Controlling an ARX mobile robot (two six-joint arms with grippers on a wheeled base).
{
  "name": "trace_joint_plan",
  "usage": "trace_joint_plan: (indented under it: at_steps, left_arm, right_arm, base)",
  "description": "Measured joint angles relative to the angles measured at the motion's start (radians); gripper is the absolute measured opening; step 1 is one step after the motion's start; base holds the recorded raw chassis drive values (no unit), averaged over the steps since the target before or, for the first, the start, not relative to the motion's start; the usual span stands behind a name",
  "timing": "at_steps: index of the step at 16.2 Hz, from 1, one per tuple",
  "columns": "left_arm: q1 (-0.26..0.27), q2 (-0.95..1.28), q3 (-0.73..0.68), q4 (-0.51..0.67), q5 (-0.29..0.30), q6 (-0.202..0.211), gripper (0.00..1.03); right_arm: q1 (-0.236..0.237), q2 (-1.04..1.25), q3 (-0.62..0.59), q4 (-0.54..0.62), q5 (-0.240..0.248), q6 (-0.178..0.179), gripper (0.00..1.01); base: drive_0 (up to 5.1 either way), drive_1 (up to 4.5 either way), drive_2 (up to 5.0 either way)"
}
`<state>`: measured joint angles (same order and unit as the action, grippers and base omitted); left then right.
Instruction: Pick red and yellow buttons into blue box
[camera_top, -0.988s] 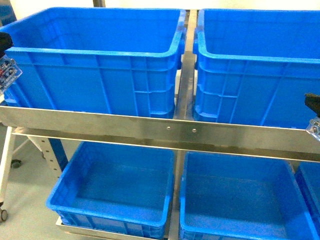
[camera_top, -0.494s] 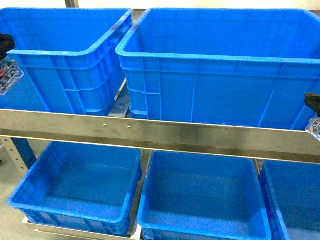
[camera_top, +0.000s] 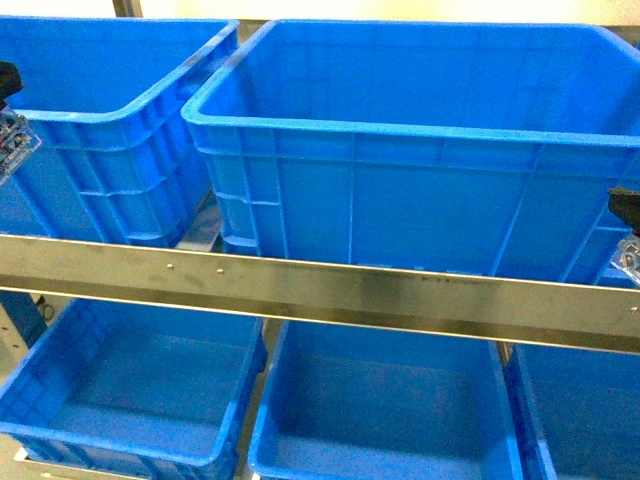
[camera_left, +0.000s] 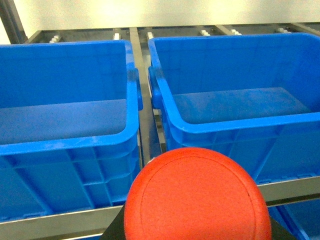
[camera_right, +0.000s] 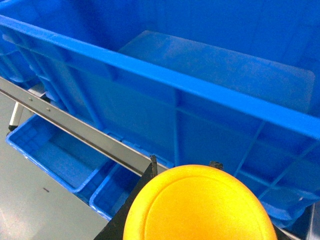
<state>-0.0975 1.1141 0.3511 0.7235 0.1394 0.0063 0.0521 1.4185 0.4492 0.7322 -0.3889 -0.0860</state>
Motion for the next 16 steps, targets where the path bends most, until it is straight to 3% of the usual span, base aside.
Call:
trace_joint_plan:
  at_steps: [3, 7, 16]
  left_arm:
    - [-0.005, 0.004, 0.000, -0.003, 0.007, 0.000, 0.23]
    - [-0.005, 0.002, 0.000, 0.002, 0.007, 0.000, 0.23]
    - [-0.003, 0.003, 0.000, -0.001, 0.002, 0.000, 0.23]
  right_arm:
    - [-0.005, 0.003, 0.000, 0.000, 0.010, 0.000, 0.24]
    - [0.003, 0.000, -0.002, -0.002, -0.006, 0.001, 0.24]
    - [0.004, -0.010, -0.003, -0.017, -0.001, 0.007, 0.24]
  base:
    - [0.0, 0.00, 0.0]
    - [3.3, 1.72, -4.3]
    - [0.1, 0.07, 0.1]
